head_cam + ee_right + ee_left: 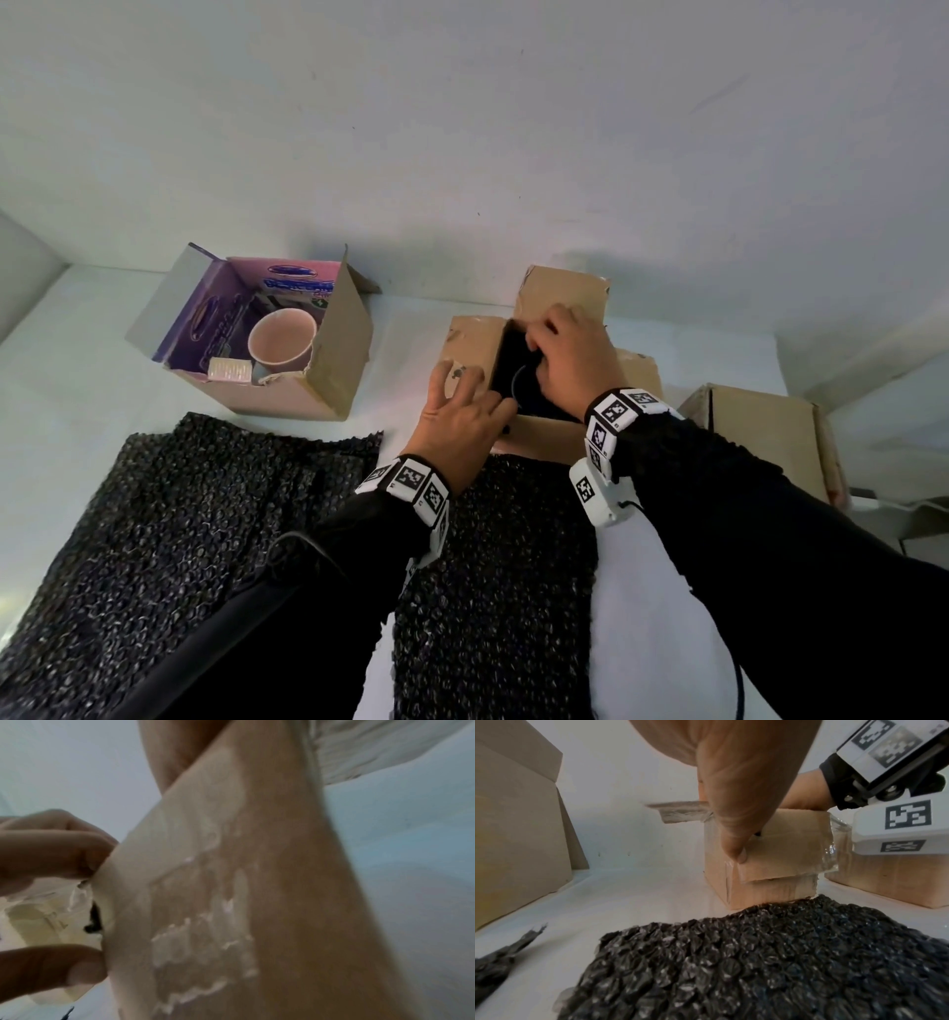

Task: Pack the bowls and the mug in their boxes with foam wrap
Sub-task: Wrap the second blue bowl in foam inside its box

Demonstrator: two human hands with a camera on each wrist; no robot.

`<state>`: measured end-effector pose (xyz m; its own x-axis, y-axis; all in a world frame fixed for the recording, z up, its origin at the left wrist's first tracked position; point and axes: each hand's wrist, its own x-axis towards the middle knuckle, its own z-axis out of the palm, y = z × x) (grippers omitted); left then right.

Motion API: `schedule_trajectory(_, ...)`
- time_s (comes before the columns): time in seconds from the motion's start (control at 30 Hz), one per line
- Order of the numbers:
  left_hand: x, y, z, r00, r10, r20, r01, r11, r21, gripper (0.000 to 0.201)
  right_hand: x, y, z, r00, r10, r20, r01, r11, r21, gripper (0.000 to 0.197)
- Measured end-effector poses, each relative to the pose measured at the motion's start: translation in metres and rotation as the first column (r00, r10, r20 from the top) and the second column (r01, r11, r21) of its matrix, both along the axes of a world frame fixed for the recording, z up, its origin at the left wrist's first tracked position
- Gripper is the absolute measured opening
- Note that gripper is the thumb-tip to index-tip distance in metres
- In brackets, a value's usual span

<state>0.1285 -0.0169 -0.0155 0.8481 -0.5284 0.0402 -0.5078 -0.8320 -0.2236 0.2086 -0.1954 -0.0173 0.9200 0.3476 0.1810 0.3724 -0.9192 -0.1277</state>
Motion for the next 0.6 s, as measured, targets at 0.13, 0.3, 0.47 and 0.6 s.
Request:
schedule_trajectory(0.13,0.007,-0.011,0.002,0.999,0.029,-0.039,-0.028,0.999,0.024,0.028,-0.001,-0.013,0.002,0.999,-0.045,0.019,0.046,0.997,-0.063,0.008)
schedule_trajectory(0.3,0.010,-0.010,0.010,0.999,0.030,-0.010,-0.029,0.993,0.111,0.019,-0.009,-0.015,0.004,0.996,-0.063,-0.068,0.053,0.988,-0.143,0.019)
schedule_trajectory(0.47,0.008,-0.011,0.010,1.000,0.021,0.015,-0.023,0.993,0.112,0.032,-0.016,-0.015,0.008,0.987,-0.092,-0.128,0.058,0.967,-0.247,0.029)
schedule_trajectory(0.6,0.010,-0.010,0.009,1.000,0.019,0.010,-0.020,0.992,0.127,0.031,-0.017,-0.016,0.015,0.986,-0.112,-0.120,0.080,0.966,-0.245,0.022)
